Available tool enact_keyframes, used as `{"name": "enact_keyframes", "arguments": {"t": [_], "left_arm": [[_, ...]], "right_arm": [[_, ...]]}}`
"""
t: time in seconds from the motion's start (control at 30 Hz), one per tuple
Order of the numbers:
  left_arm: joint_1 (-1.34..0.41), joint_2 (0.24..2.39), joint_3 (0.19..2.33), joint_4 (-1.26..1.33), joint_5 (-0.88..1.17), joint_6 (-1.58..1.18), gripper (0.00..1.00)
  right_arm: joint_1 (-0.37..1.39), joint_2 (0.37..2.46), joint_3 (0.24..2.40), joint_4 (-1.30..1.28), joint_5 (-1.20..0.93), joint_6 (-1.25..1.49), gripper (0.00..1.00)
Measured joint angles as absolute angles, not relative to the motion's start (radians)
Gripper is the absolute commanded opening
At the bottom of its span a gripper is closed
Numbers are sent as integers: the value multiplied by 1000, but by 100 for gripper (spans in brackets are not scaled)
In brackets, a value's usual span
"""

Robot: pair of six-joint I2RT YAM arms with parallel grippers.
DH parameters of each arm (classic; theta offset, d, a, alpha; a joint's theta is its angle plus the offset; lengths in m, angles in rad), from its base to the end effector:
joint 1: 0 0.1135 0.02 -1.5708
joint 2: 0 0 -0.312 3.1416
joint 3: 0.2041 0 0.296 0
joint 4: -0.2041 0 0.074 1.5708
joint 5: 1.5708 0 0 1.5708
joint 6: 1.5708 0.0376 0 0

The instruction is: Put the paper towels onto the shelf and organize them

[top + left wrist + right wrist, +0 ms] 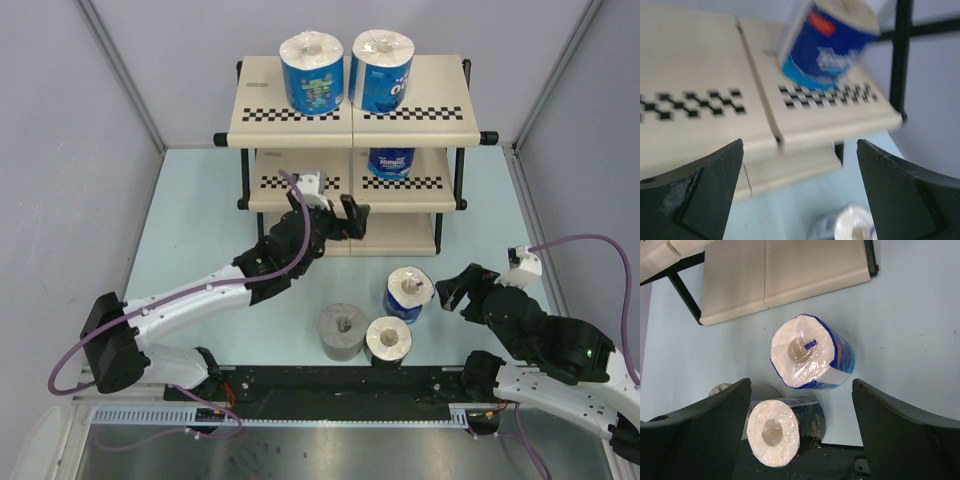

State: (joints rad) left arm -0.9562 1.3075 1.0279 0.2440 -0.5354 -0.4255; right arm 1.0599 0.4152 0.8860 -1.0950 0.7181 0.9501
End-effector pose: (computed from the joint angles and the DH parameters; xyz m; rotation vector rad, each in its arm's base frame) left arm 0.2119 -0.2669 0.3886 0.0108 1.6390 -0.6394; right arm 0.0454 0.0303 0.3645 0.2771 2.0399 0.4672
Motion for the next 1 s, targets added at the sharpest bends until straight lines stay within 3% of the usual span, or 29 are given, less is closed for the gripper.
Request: {"name": "enact_keyframes", "arguments": {"t": [0.4, 1.0], "left_arm": [[-1099, 1579, 982, 153, -252, -445, 100], [-1130, 1713, 1044, 159, -178, -452, 100]], "right_arm": [[1060, 414, 886, -1094, 720, 952, 86], [1058, 393, 886, -1098, 719, 969, 86]]}}
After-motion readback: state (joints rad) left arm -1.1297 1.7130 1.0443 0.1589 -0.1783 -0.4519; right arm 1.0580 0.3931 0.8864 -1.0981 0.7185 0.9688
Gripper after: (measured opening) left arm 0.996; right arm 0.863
